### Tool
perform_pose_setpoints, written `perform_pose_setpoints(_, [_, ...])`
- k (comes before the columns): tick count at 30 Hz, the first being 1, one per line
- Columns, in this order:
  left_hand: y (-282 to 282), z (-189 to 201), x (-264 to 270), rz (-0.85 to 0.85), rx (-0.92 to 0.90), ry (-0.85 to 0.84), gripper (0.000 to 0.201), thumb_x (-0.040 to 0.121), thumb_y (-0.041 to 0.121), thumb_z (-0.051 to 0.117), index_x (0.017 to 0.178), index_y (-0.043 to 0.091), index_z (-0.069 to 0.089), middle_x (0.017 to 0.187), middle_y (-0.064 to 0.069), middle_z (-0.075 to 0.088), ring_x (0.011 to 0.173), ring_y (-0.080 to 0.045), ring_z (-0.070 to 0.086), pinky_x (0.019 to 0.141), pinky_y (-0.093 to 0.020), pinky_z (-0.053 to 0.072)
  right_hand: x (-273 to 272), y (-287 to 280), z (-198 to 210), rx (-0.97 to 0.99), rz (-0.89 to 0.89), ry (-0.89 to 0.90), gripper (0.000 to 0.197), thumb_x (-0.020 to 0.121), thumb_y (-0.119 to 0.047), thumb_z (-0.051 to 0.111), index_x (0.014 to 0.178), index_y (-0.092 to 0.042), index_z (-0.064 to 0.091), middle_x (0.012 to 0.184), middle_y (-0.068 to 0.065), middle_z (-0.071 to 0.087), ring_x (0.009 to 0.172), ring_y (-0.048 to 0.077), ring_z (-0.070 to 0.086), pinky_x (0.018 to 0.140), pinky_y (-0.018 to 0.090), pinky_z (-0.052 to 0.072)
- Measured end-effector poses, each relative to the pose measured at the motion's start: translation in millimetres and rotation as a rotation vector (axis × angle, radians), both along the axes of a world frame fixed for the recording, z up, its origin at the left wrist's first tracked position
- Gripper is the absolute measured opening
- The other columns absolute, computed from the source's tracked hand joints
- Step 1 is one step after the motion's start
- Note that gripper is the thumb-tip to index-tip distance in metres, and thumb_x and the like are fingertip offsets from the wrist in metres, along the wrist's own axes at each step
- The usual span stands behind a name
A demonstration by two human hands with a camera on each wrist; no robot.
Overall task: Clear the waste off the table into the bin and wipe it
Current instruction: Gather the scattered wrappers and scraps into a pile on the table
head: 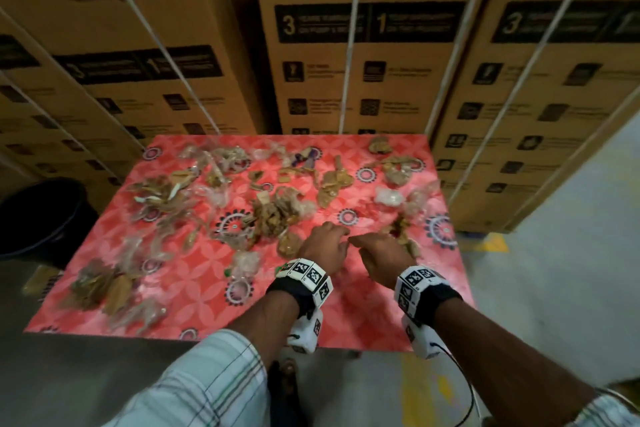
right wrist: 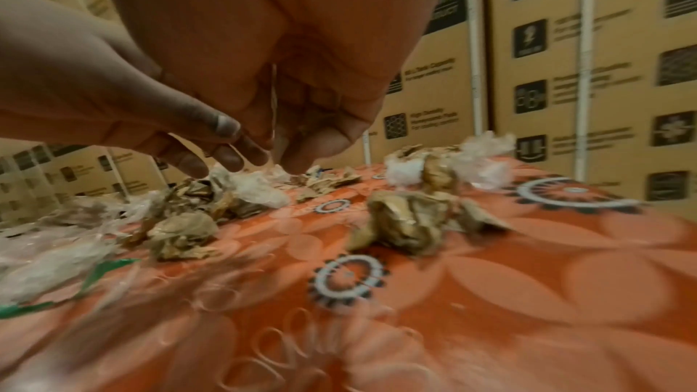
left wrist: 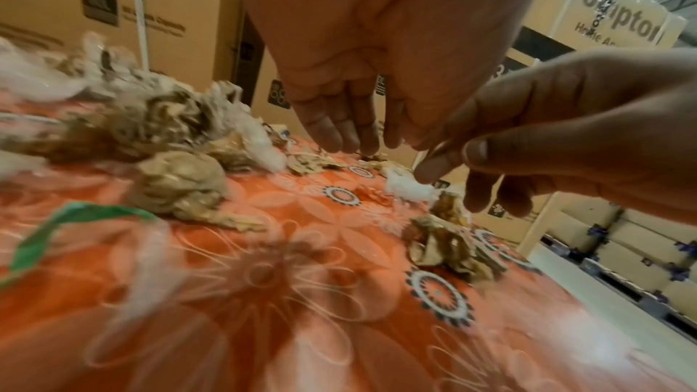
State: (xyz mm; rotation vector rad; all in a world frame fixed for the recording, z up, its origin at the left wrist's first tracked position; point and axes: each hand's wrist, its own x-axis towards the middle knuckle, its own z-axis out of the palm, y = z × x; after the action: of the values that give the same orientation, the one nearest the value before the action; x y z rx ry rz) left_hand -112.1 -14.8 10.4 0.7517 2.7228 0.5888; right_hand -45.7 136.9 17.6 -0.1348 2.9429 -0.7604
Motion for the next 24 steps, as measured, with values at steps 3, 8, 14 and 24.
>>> perform_pose_setpoints(3, [23.2,-7.9,6.3,-0.021,0.003,-0.004,0.035,0.094,0.019,0.048,0.127,0.02,0.06,0.127,-0.009,0.056,0.119,-0.031,0.05,0.101,-0.041,0.042,20.0,36.7,-11.0,0.023,-0.111,-0.032,0.042,0.087,-0.013,0.046,0.127,-0.023,0.056,0.121,0.009,0.062,0.107,0.031,0.06,0.086,0.04,0.051])
perform_pose_setpoints(8, [46.7,-10.8,0.2,-0.025,-0.04,-0.069,0.034,0.093,0.017,0.045,0.123,0.018,0.062,0.123,-0.012,0.059,0.113,-0.033,0.056,0.096,-0.041,0.047,30.2,72.5,-22.6,0.036,-0.229,-0.043,0.04,0.085,-0.014,0.053,0.124,-0.021,0.059,0.117,0.008,0.062,0.103,0.03,0.059,0.083,0.04,0.051])
perform_pose_setpoints(14, [84.6,-27.7,-6.5,-0.078,-0.064,-0.294,0.074,0.078,0.052,0.071,0.138,0.023,0.04,0.127,-0.012,0.041,0.104,-0.036,0.059,0.088,-0.042,0.052,-6.1,101.9,-27.5,0.197,-0.33,-0.121,0.078,0.085,-0.03,0.065,0.149,-0.029,0.021,0.155,0.016,0.015,0.133,0.039,0.031,0.103,0.046,0.039])
perform_pose_setpoints(24, [104.3,-55.8,-56.3,-0.076,-0.065,-0.159,0.047,0.086,0.027,0.067,0.129,0.019,0.049,0.131,-0.015,0.042,0.101,-0.037,0.06,0.086,-0.038,0.05,-88.4,140.3,-49.8,0.246,-0.16,-0.417,0.117,0.067,-0.056,0.075,0.151,-0.025,-0.001,0.157,0.015,-0.012,0.141,0.044,0.012,0.111,0.054,0.027])
